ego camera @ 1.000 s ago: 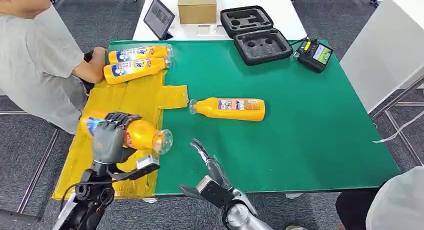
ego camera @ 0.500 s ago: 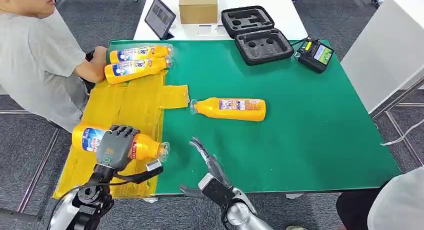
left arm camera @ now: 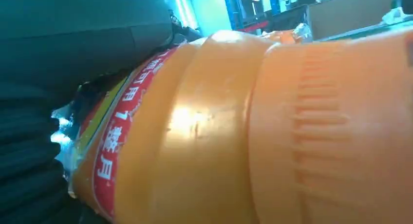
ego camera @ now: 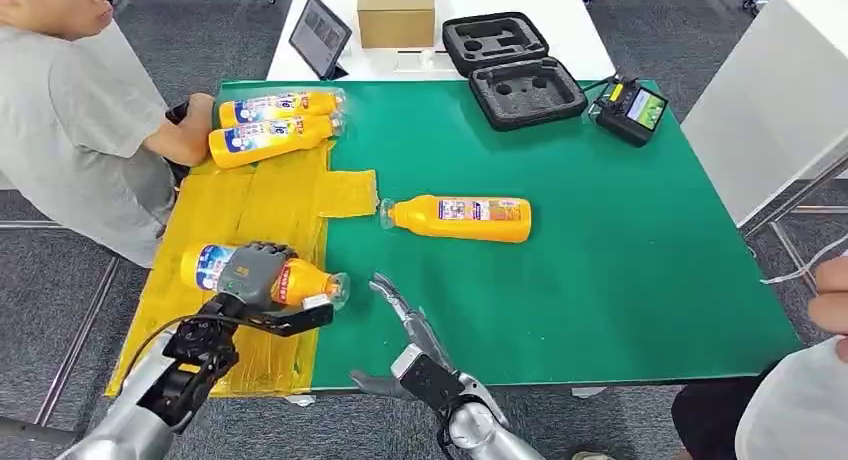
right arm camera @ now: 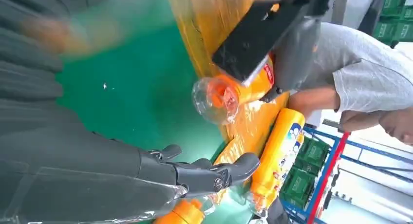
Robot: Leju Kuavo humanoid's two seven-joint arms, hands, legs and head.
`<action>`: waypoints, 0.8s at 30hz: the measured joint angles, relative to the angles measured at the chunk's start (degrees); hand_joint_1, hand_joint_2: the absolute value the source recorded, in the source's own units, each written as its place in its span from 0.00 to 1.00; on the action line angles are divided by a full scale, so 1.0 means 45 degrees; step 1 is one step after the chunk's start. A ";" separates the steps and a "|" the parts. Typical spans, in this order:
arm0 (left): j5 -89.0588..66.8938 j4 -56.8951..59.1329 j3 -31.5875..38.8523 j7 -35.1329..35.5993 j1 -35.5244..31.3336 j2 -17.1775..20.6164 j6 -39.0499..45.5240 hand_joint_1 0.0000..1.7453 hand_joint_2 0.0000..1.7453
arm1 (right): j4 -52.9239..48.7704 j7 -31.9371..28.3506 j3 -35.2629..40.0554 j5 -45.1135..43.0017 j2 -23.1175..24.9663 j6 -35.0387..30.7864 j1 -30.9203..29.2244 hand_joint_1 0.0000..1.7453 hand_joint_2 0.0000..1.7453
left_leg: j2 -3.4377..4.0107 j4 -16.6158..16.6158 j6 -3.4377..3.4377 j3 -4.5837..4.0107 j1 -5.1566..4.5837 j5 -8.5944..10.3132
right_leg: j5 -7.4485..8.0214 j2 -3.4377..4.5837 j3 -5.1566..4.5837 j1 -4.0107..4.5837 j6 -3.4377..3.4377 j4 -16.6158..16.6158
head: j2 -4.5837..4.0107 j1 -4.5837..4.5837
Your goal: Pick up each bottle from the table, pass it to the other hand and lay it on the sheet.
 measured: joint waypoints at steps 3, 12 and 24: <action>0.0110 0.0339 -0.0126 -0.0072 -0.0226 -0.0010 -0.0105 0.94 1.00 | 0.0000 0.0000 0.0000 -0.0010 0.0000 0.0000 0.0001 0.00 1.00 | -0.0002 0.0000 0.0000 0.0008 0.0000 0.0000 | 0.0000 -0.0002 0.0006 0.0000 0.0000 -0.0001 | 0.0000 0.0000; 0.1093 0.1640 -0.0578 -0.0451 -0.1329 -0.0423 -0.1520 0.02 1.00 | -0.0262 0.0000 -0.0029 -0.0053 -0.0175 -0.0044 0.0045 0.00 1.00 | -0.0033 -0.0003 0.0013 0.0050 0.0000 0.0032 | 0.0001 -0.0065 0.0075 0.0000 -0.0001 -0.0001 | 0.0000 0.0000; 0.1457 0.3351 -0.0869 0.0277 -0.2508 -0.0972 -0.2079 0.00 1.00 | -0.0408 0.0000 -0.0335 -0.0053 -0.0277 -0.0068 0.0211 0.00 1.00 | -0.0070 -0.0003 0.0028 0.0080 -0.0004 0.0053 | 0.0011 -0.0094 0.0119 -0.0006 0.0010 -0.0002 | 0.0000 0.0005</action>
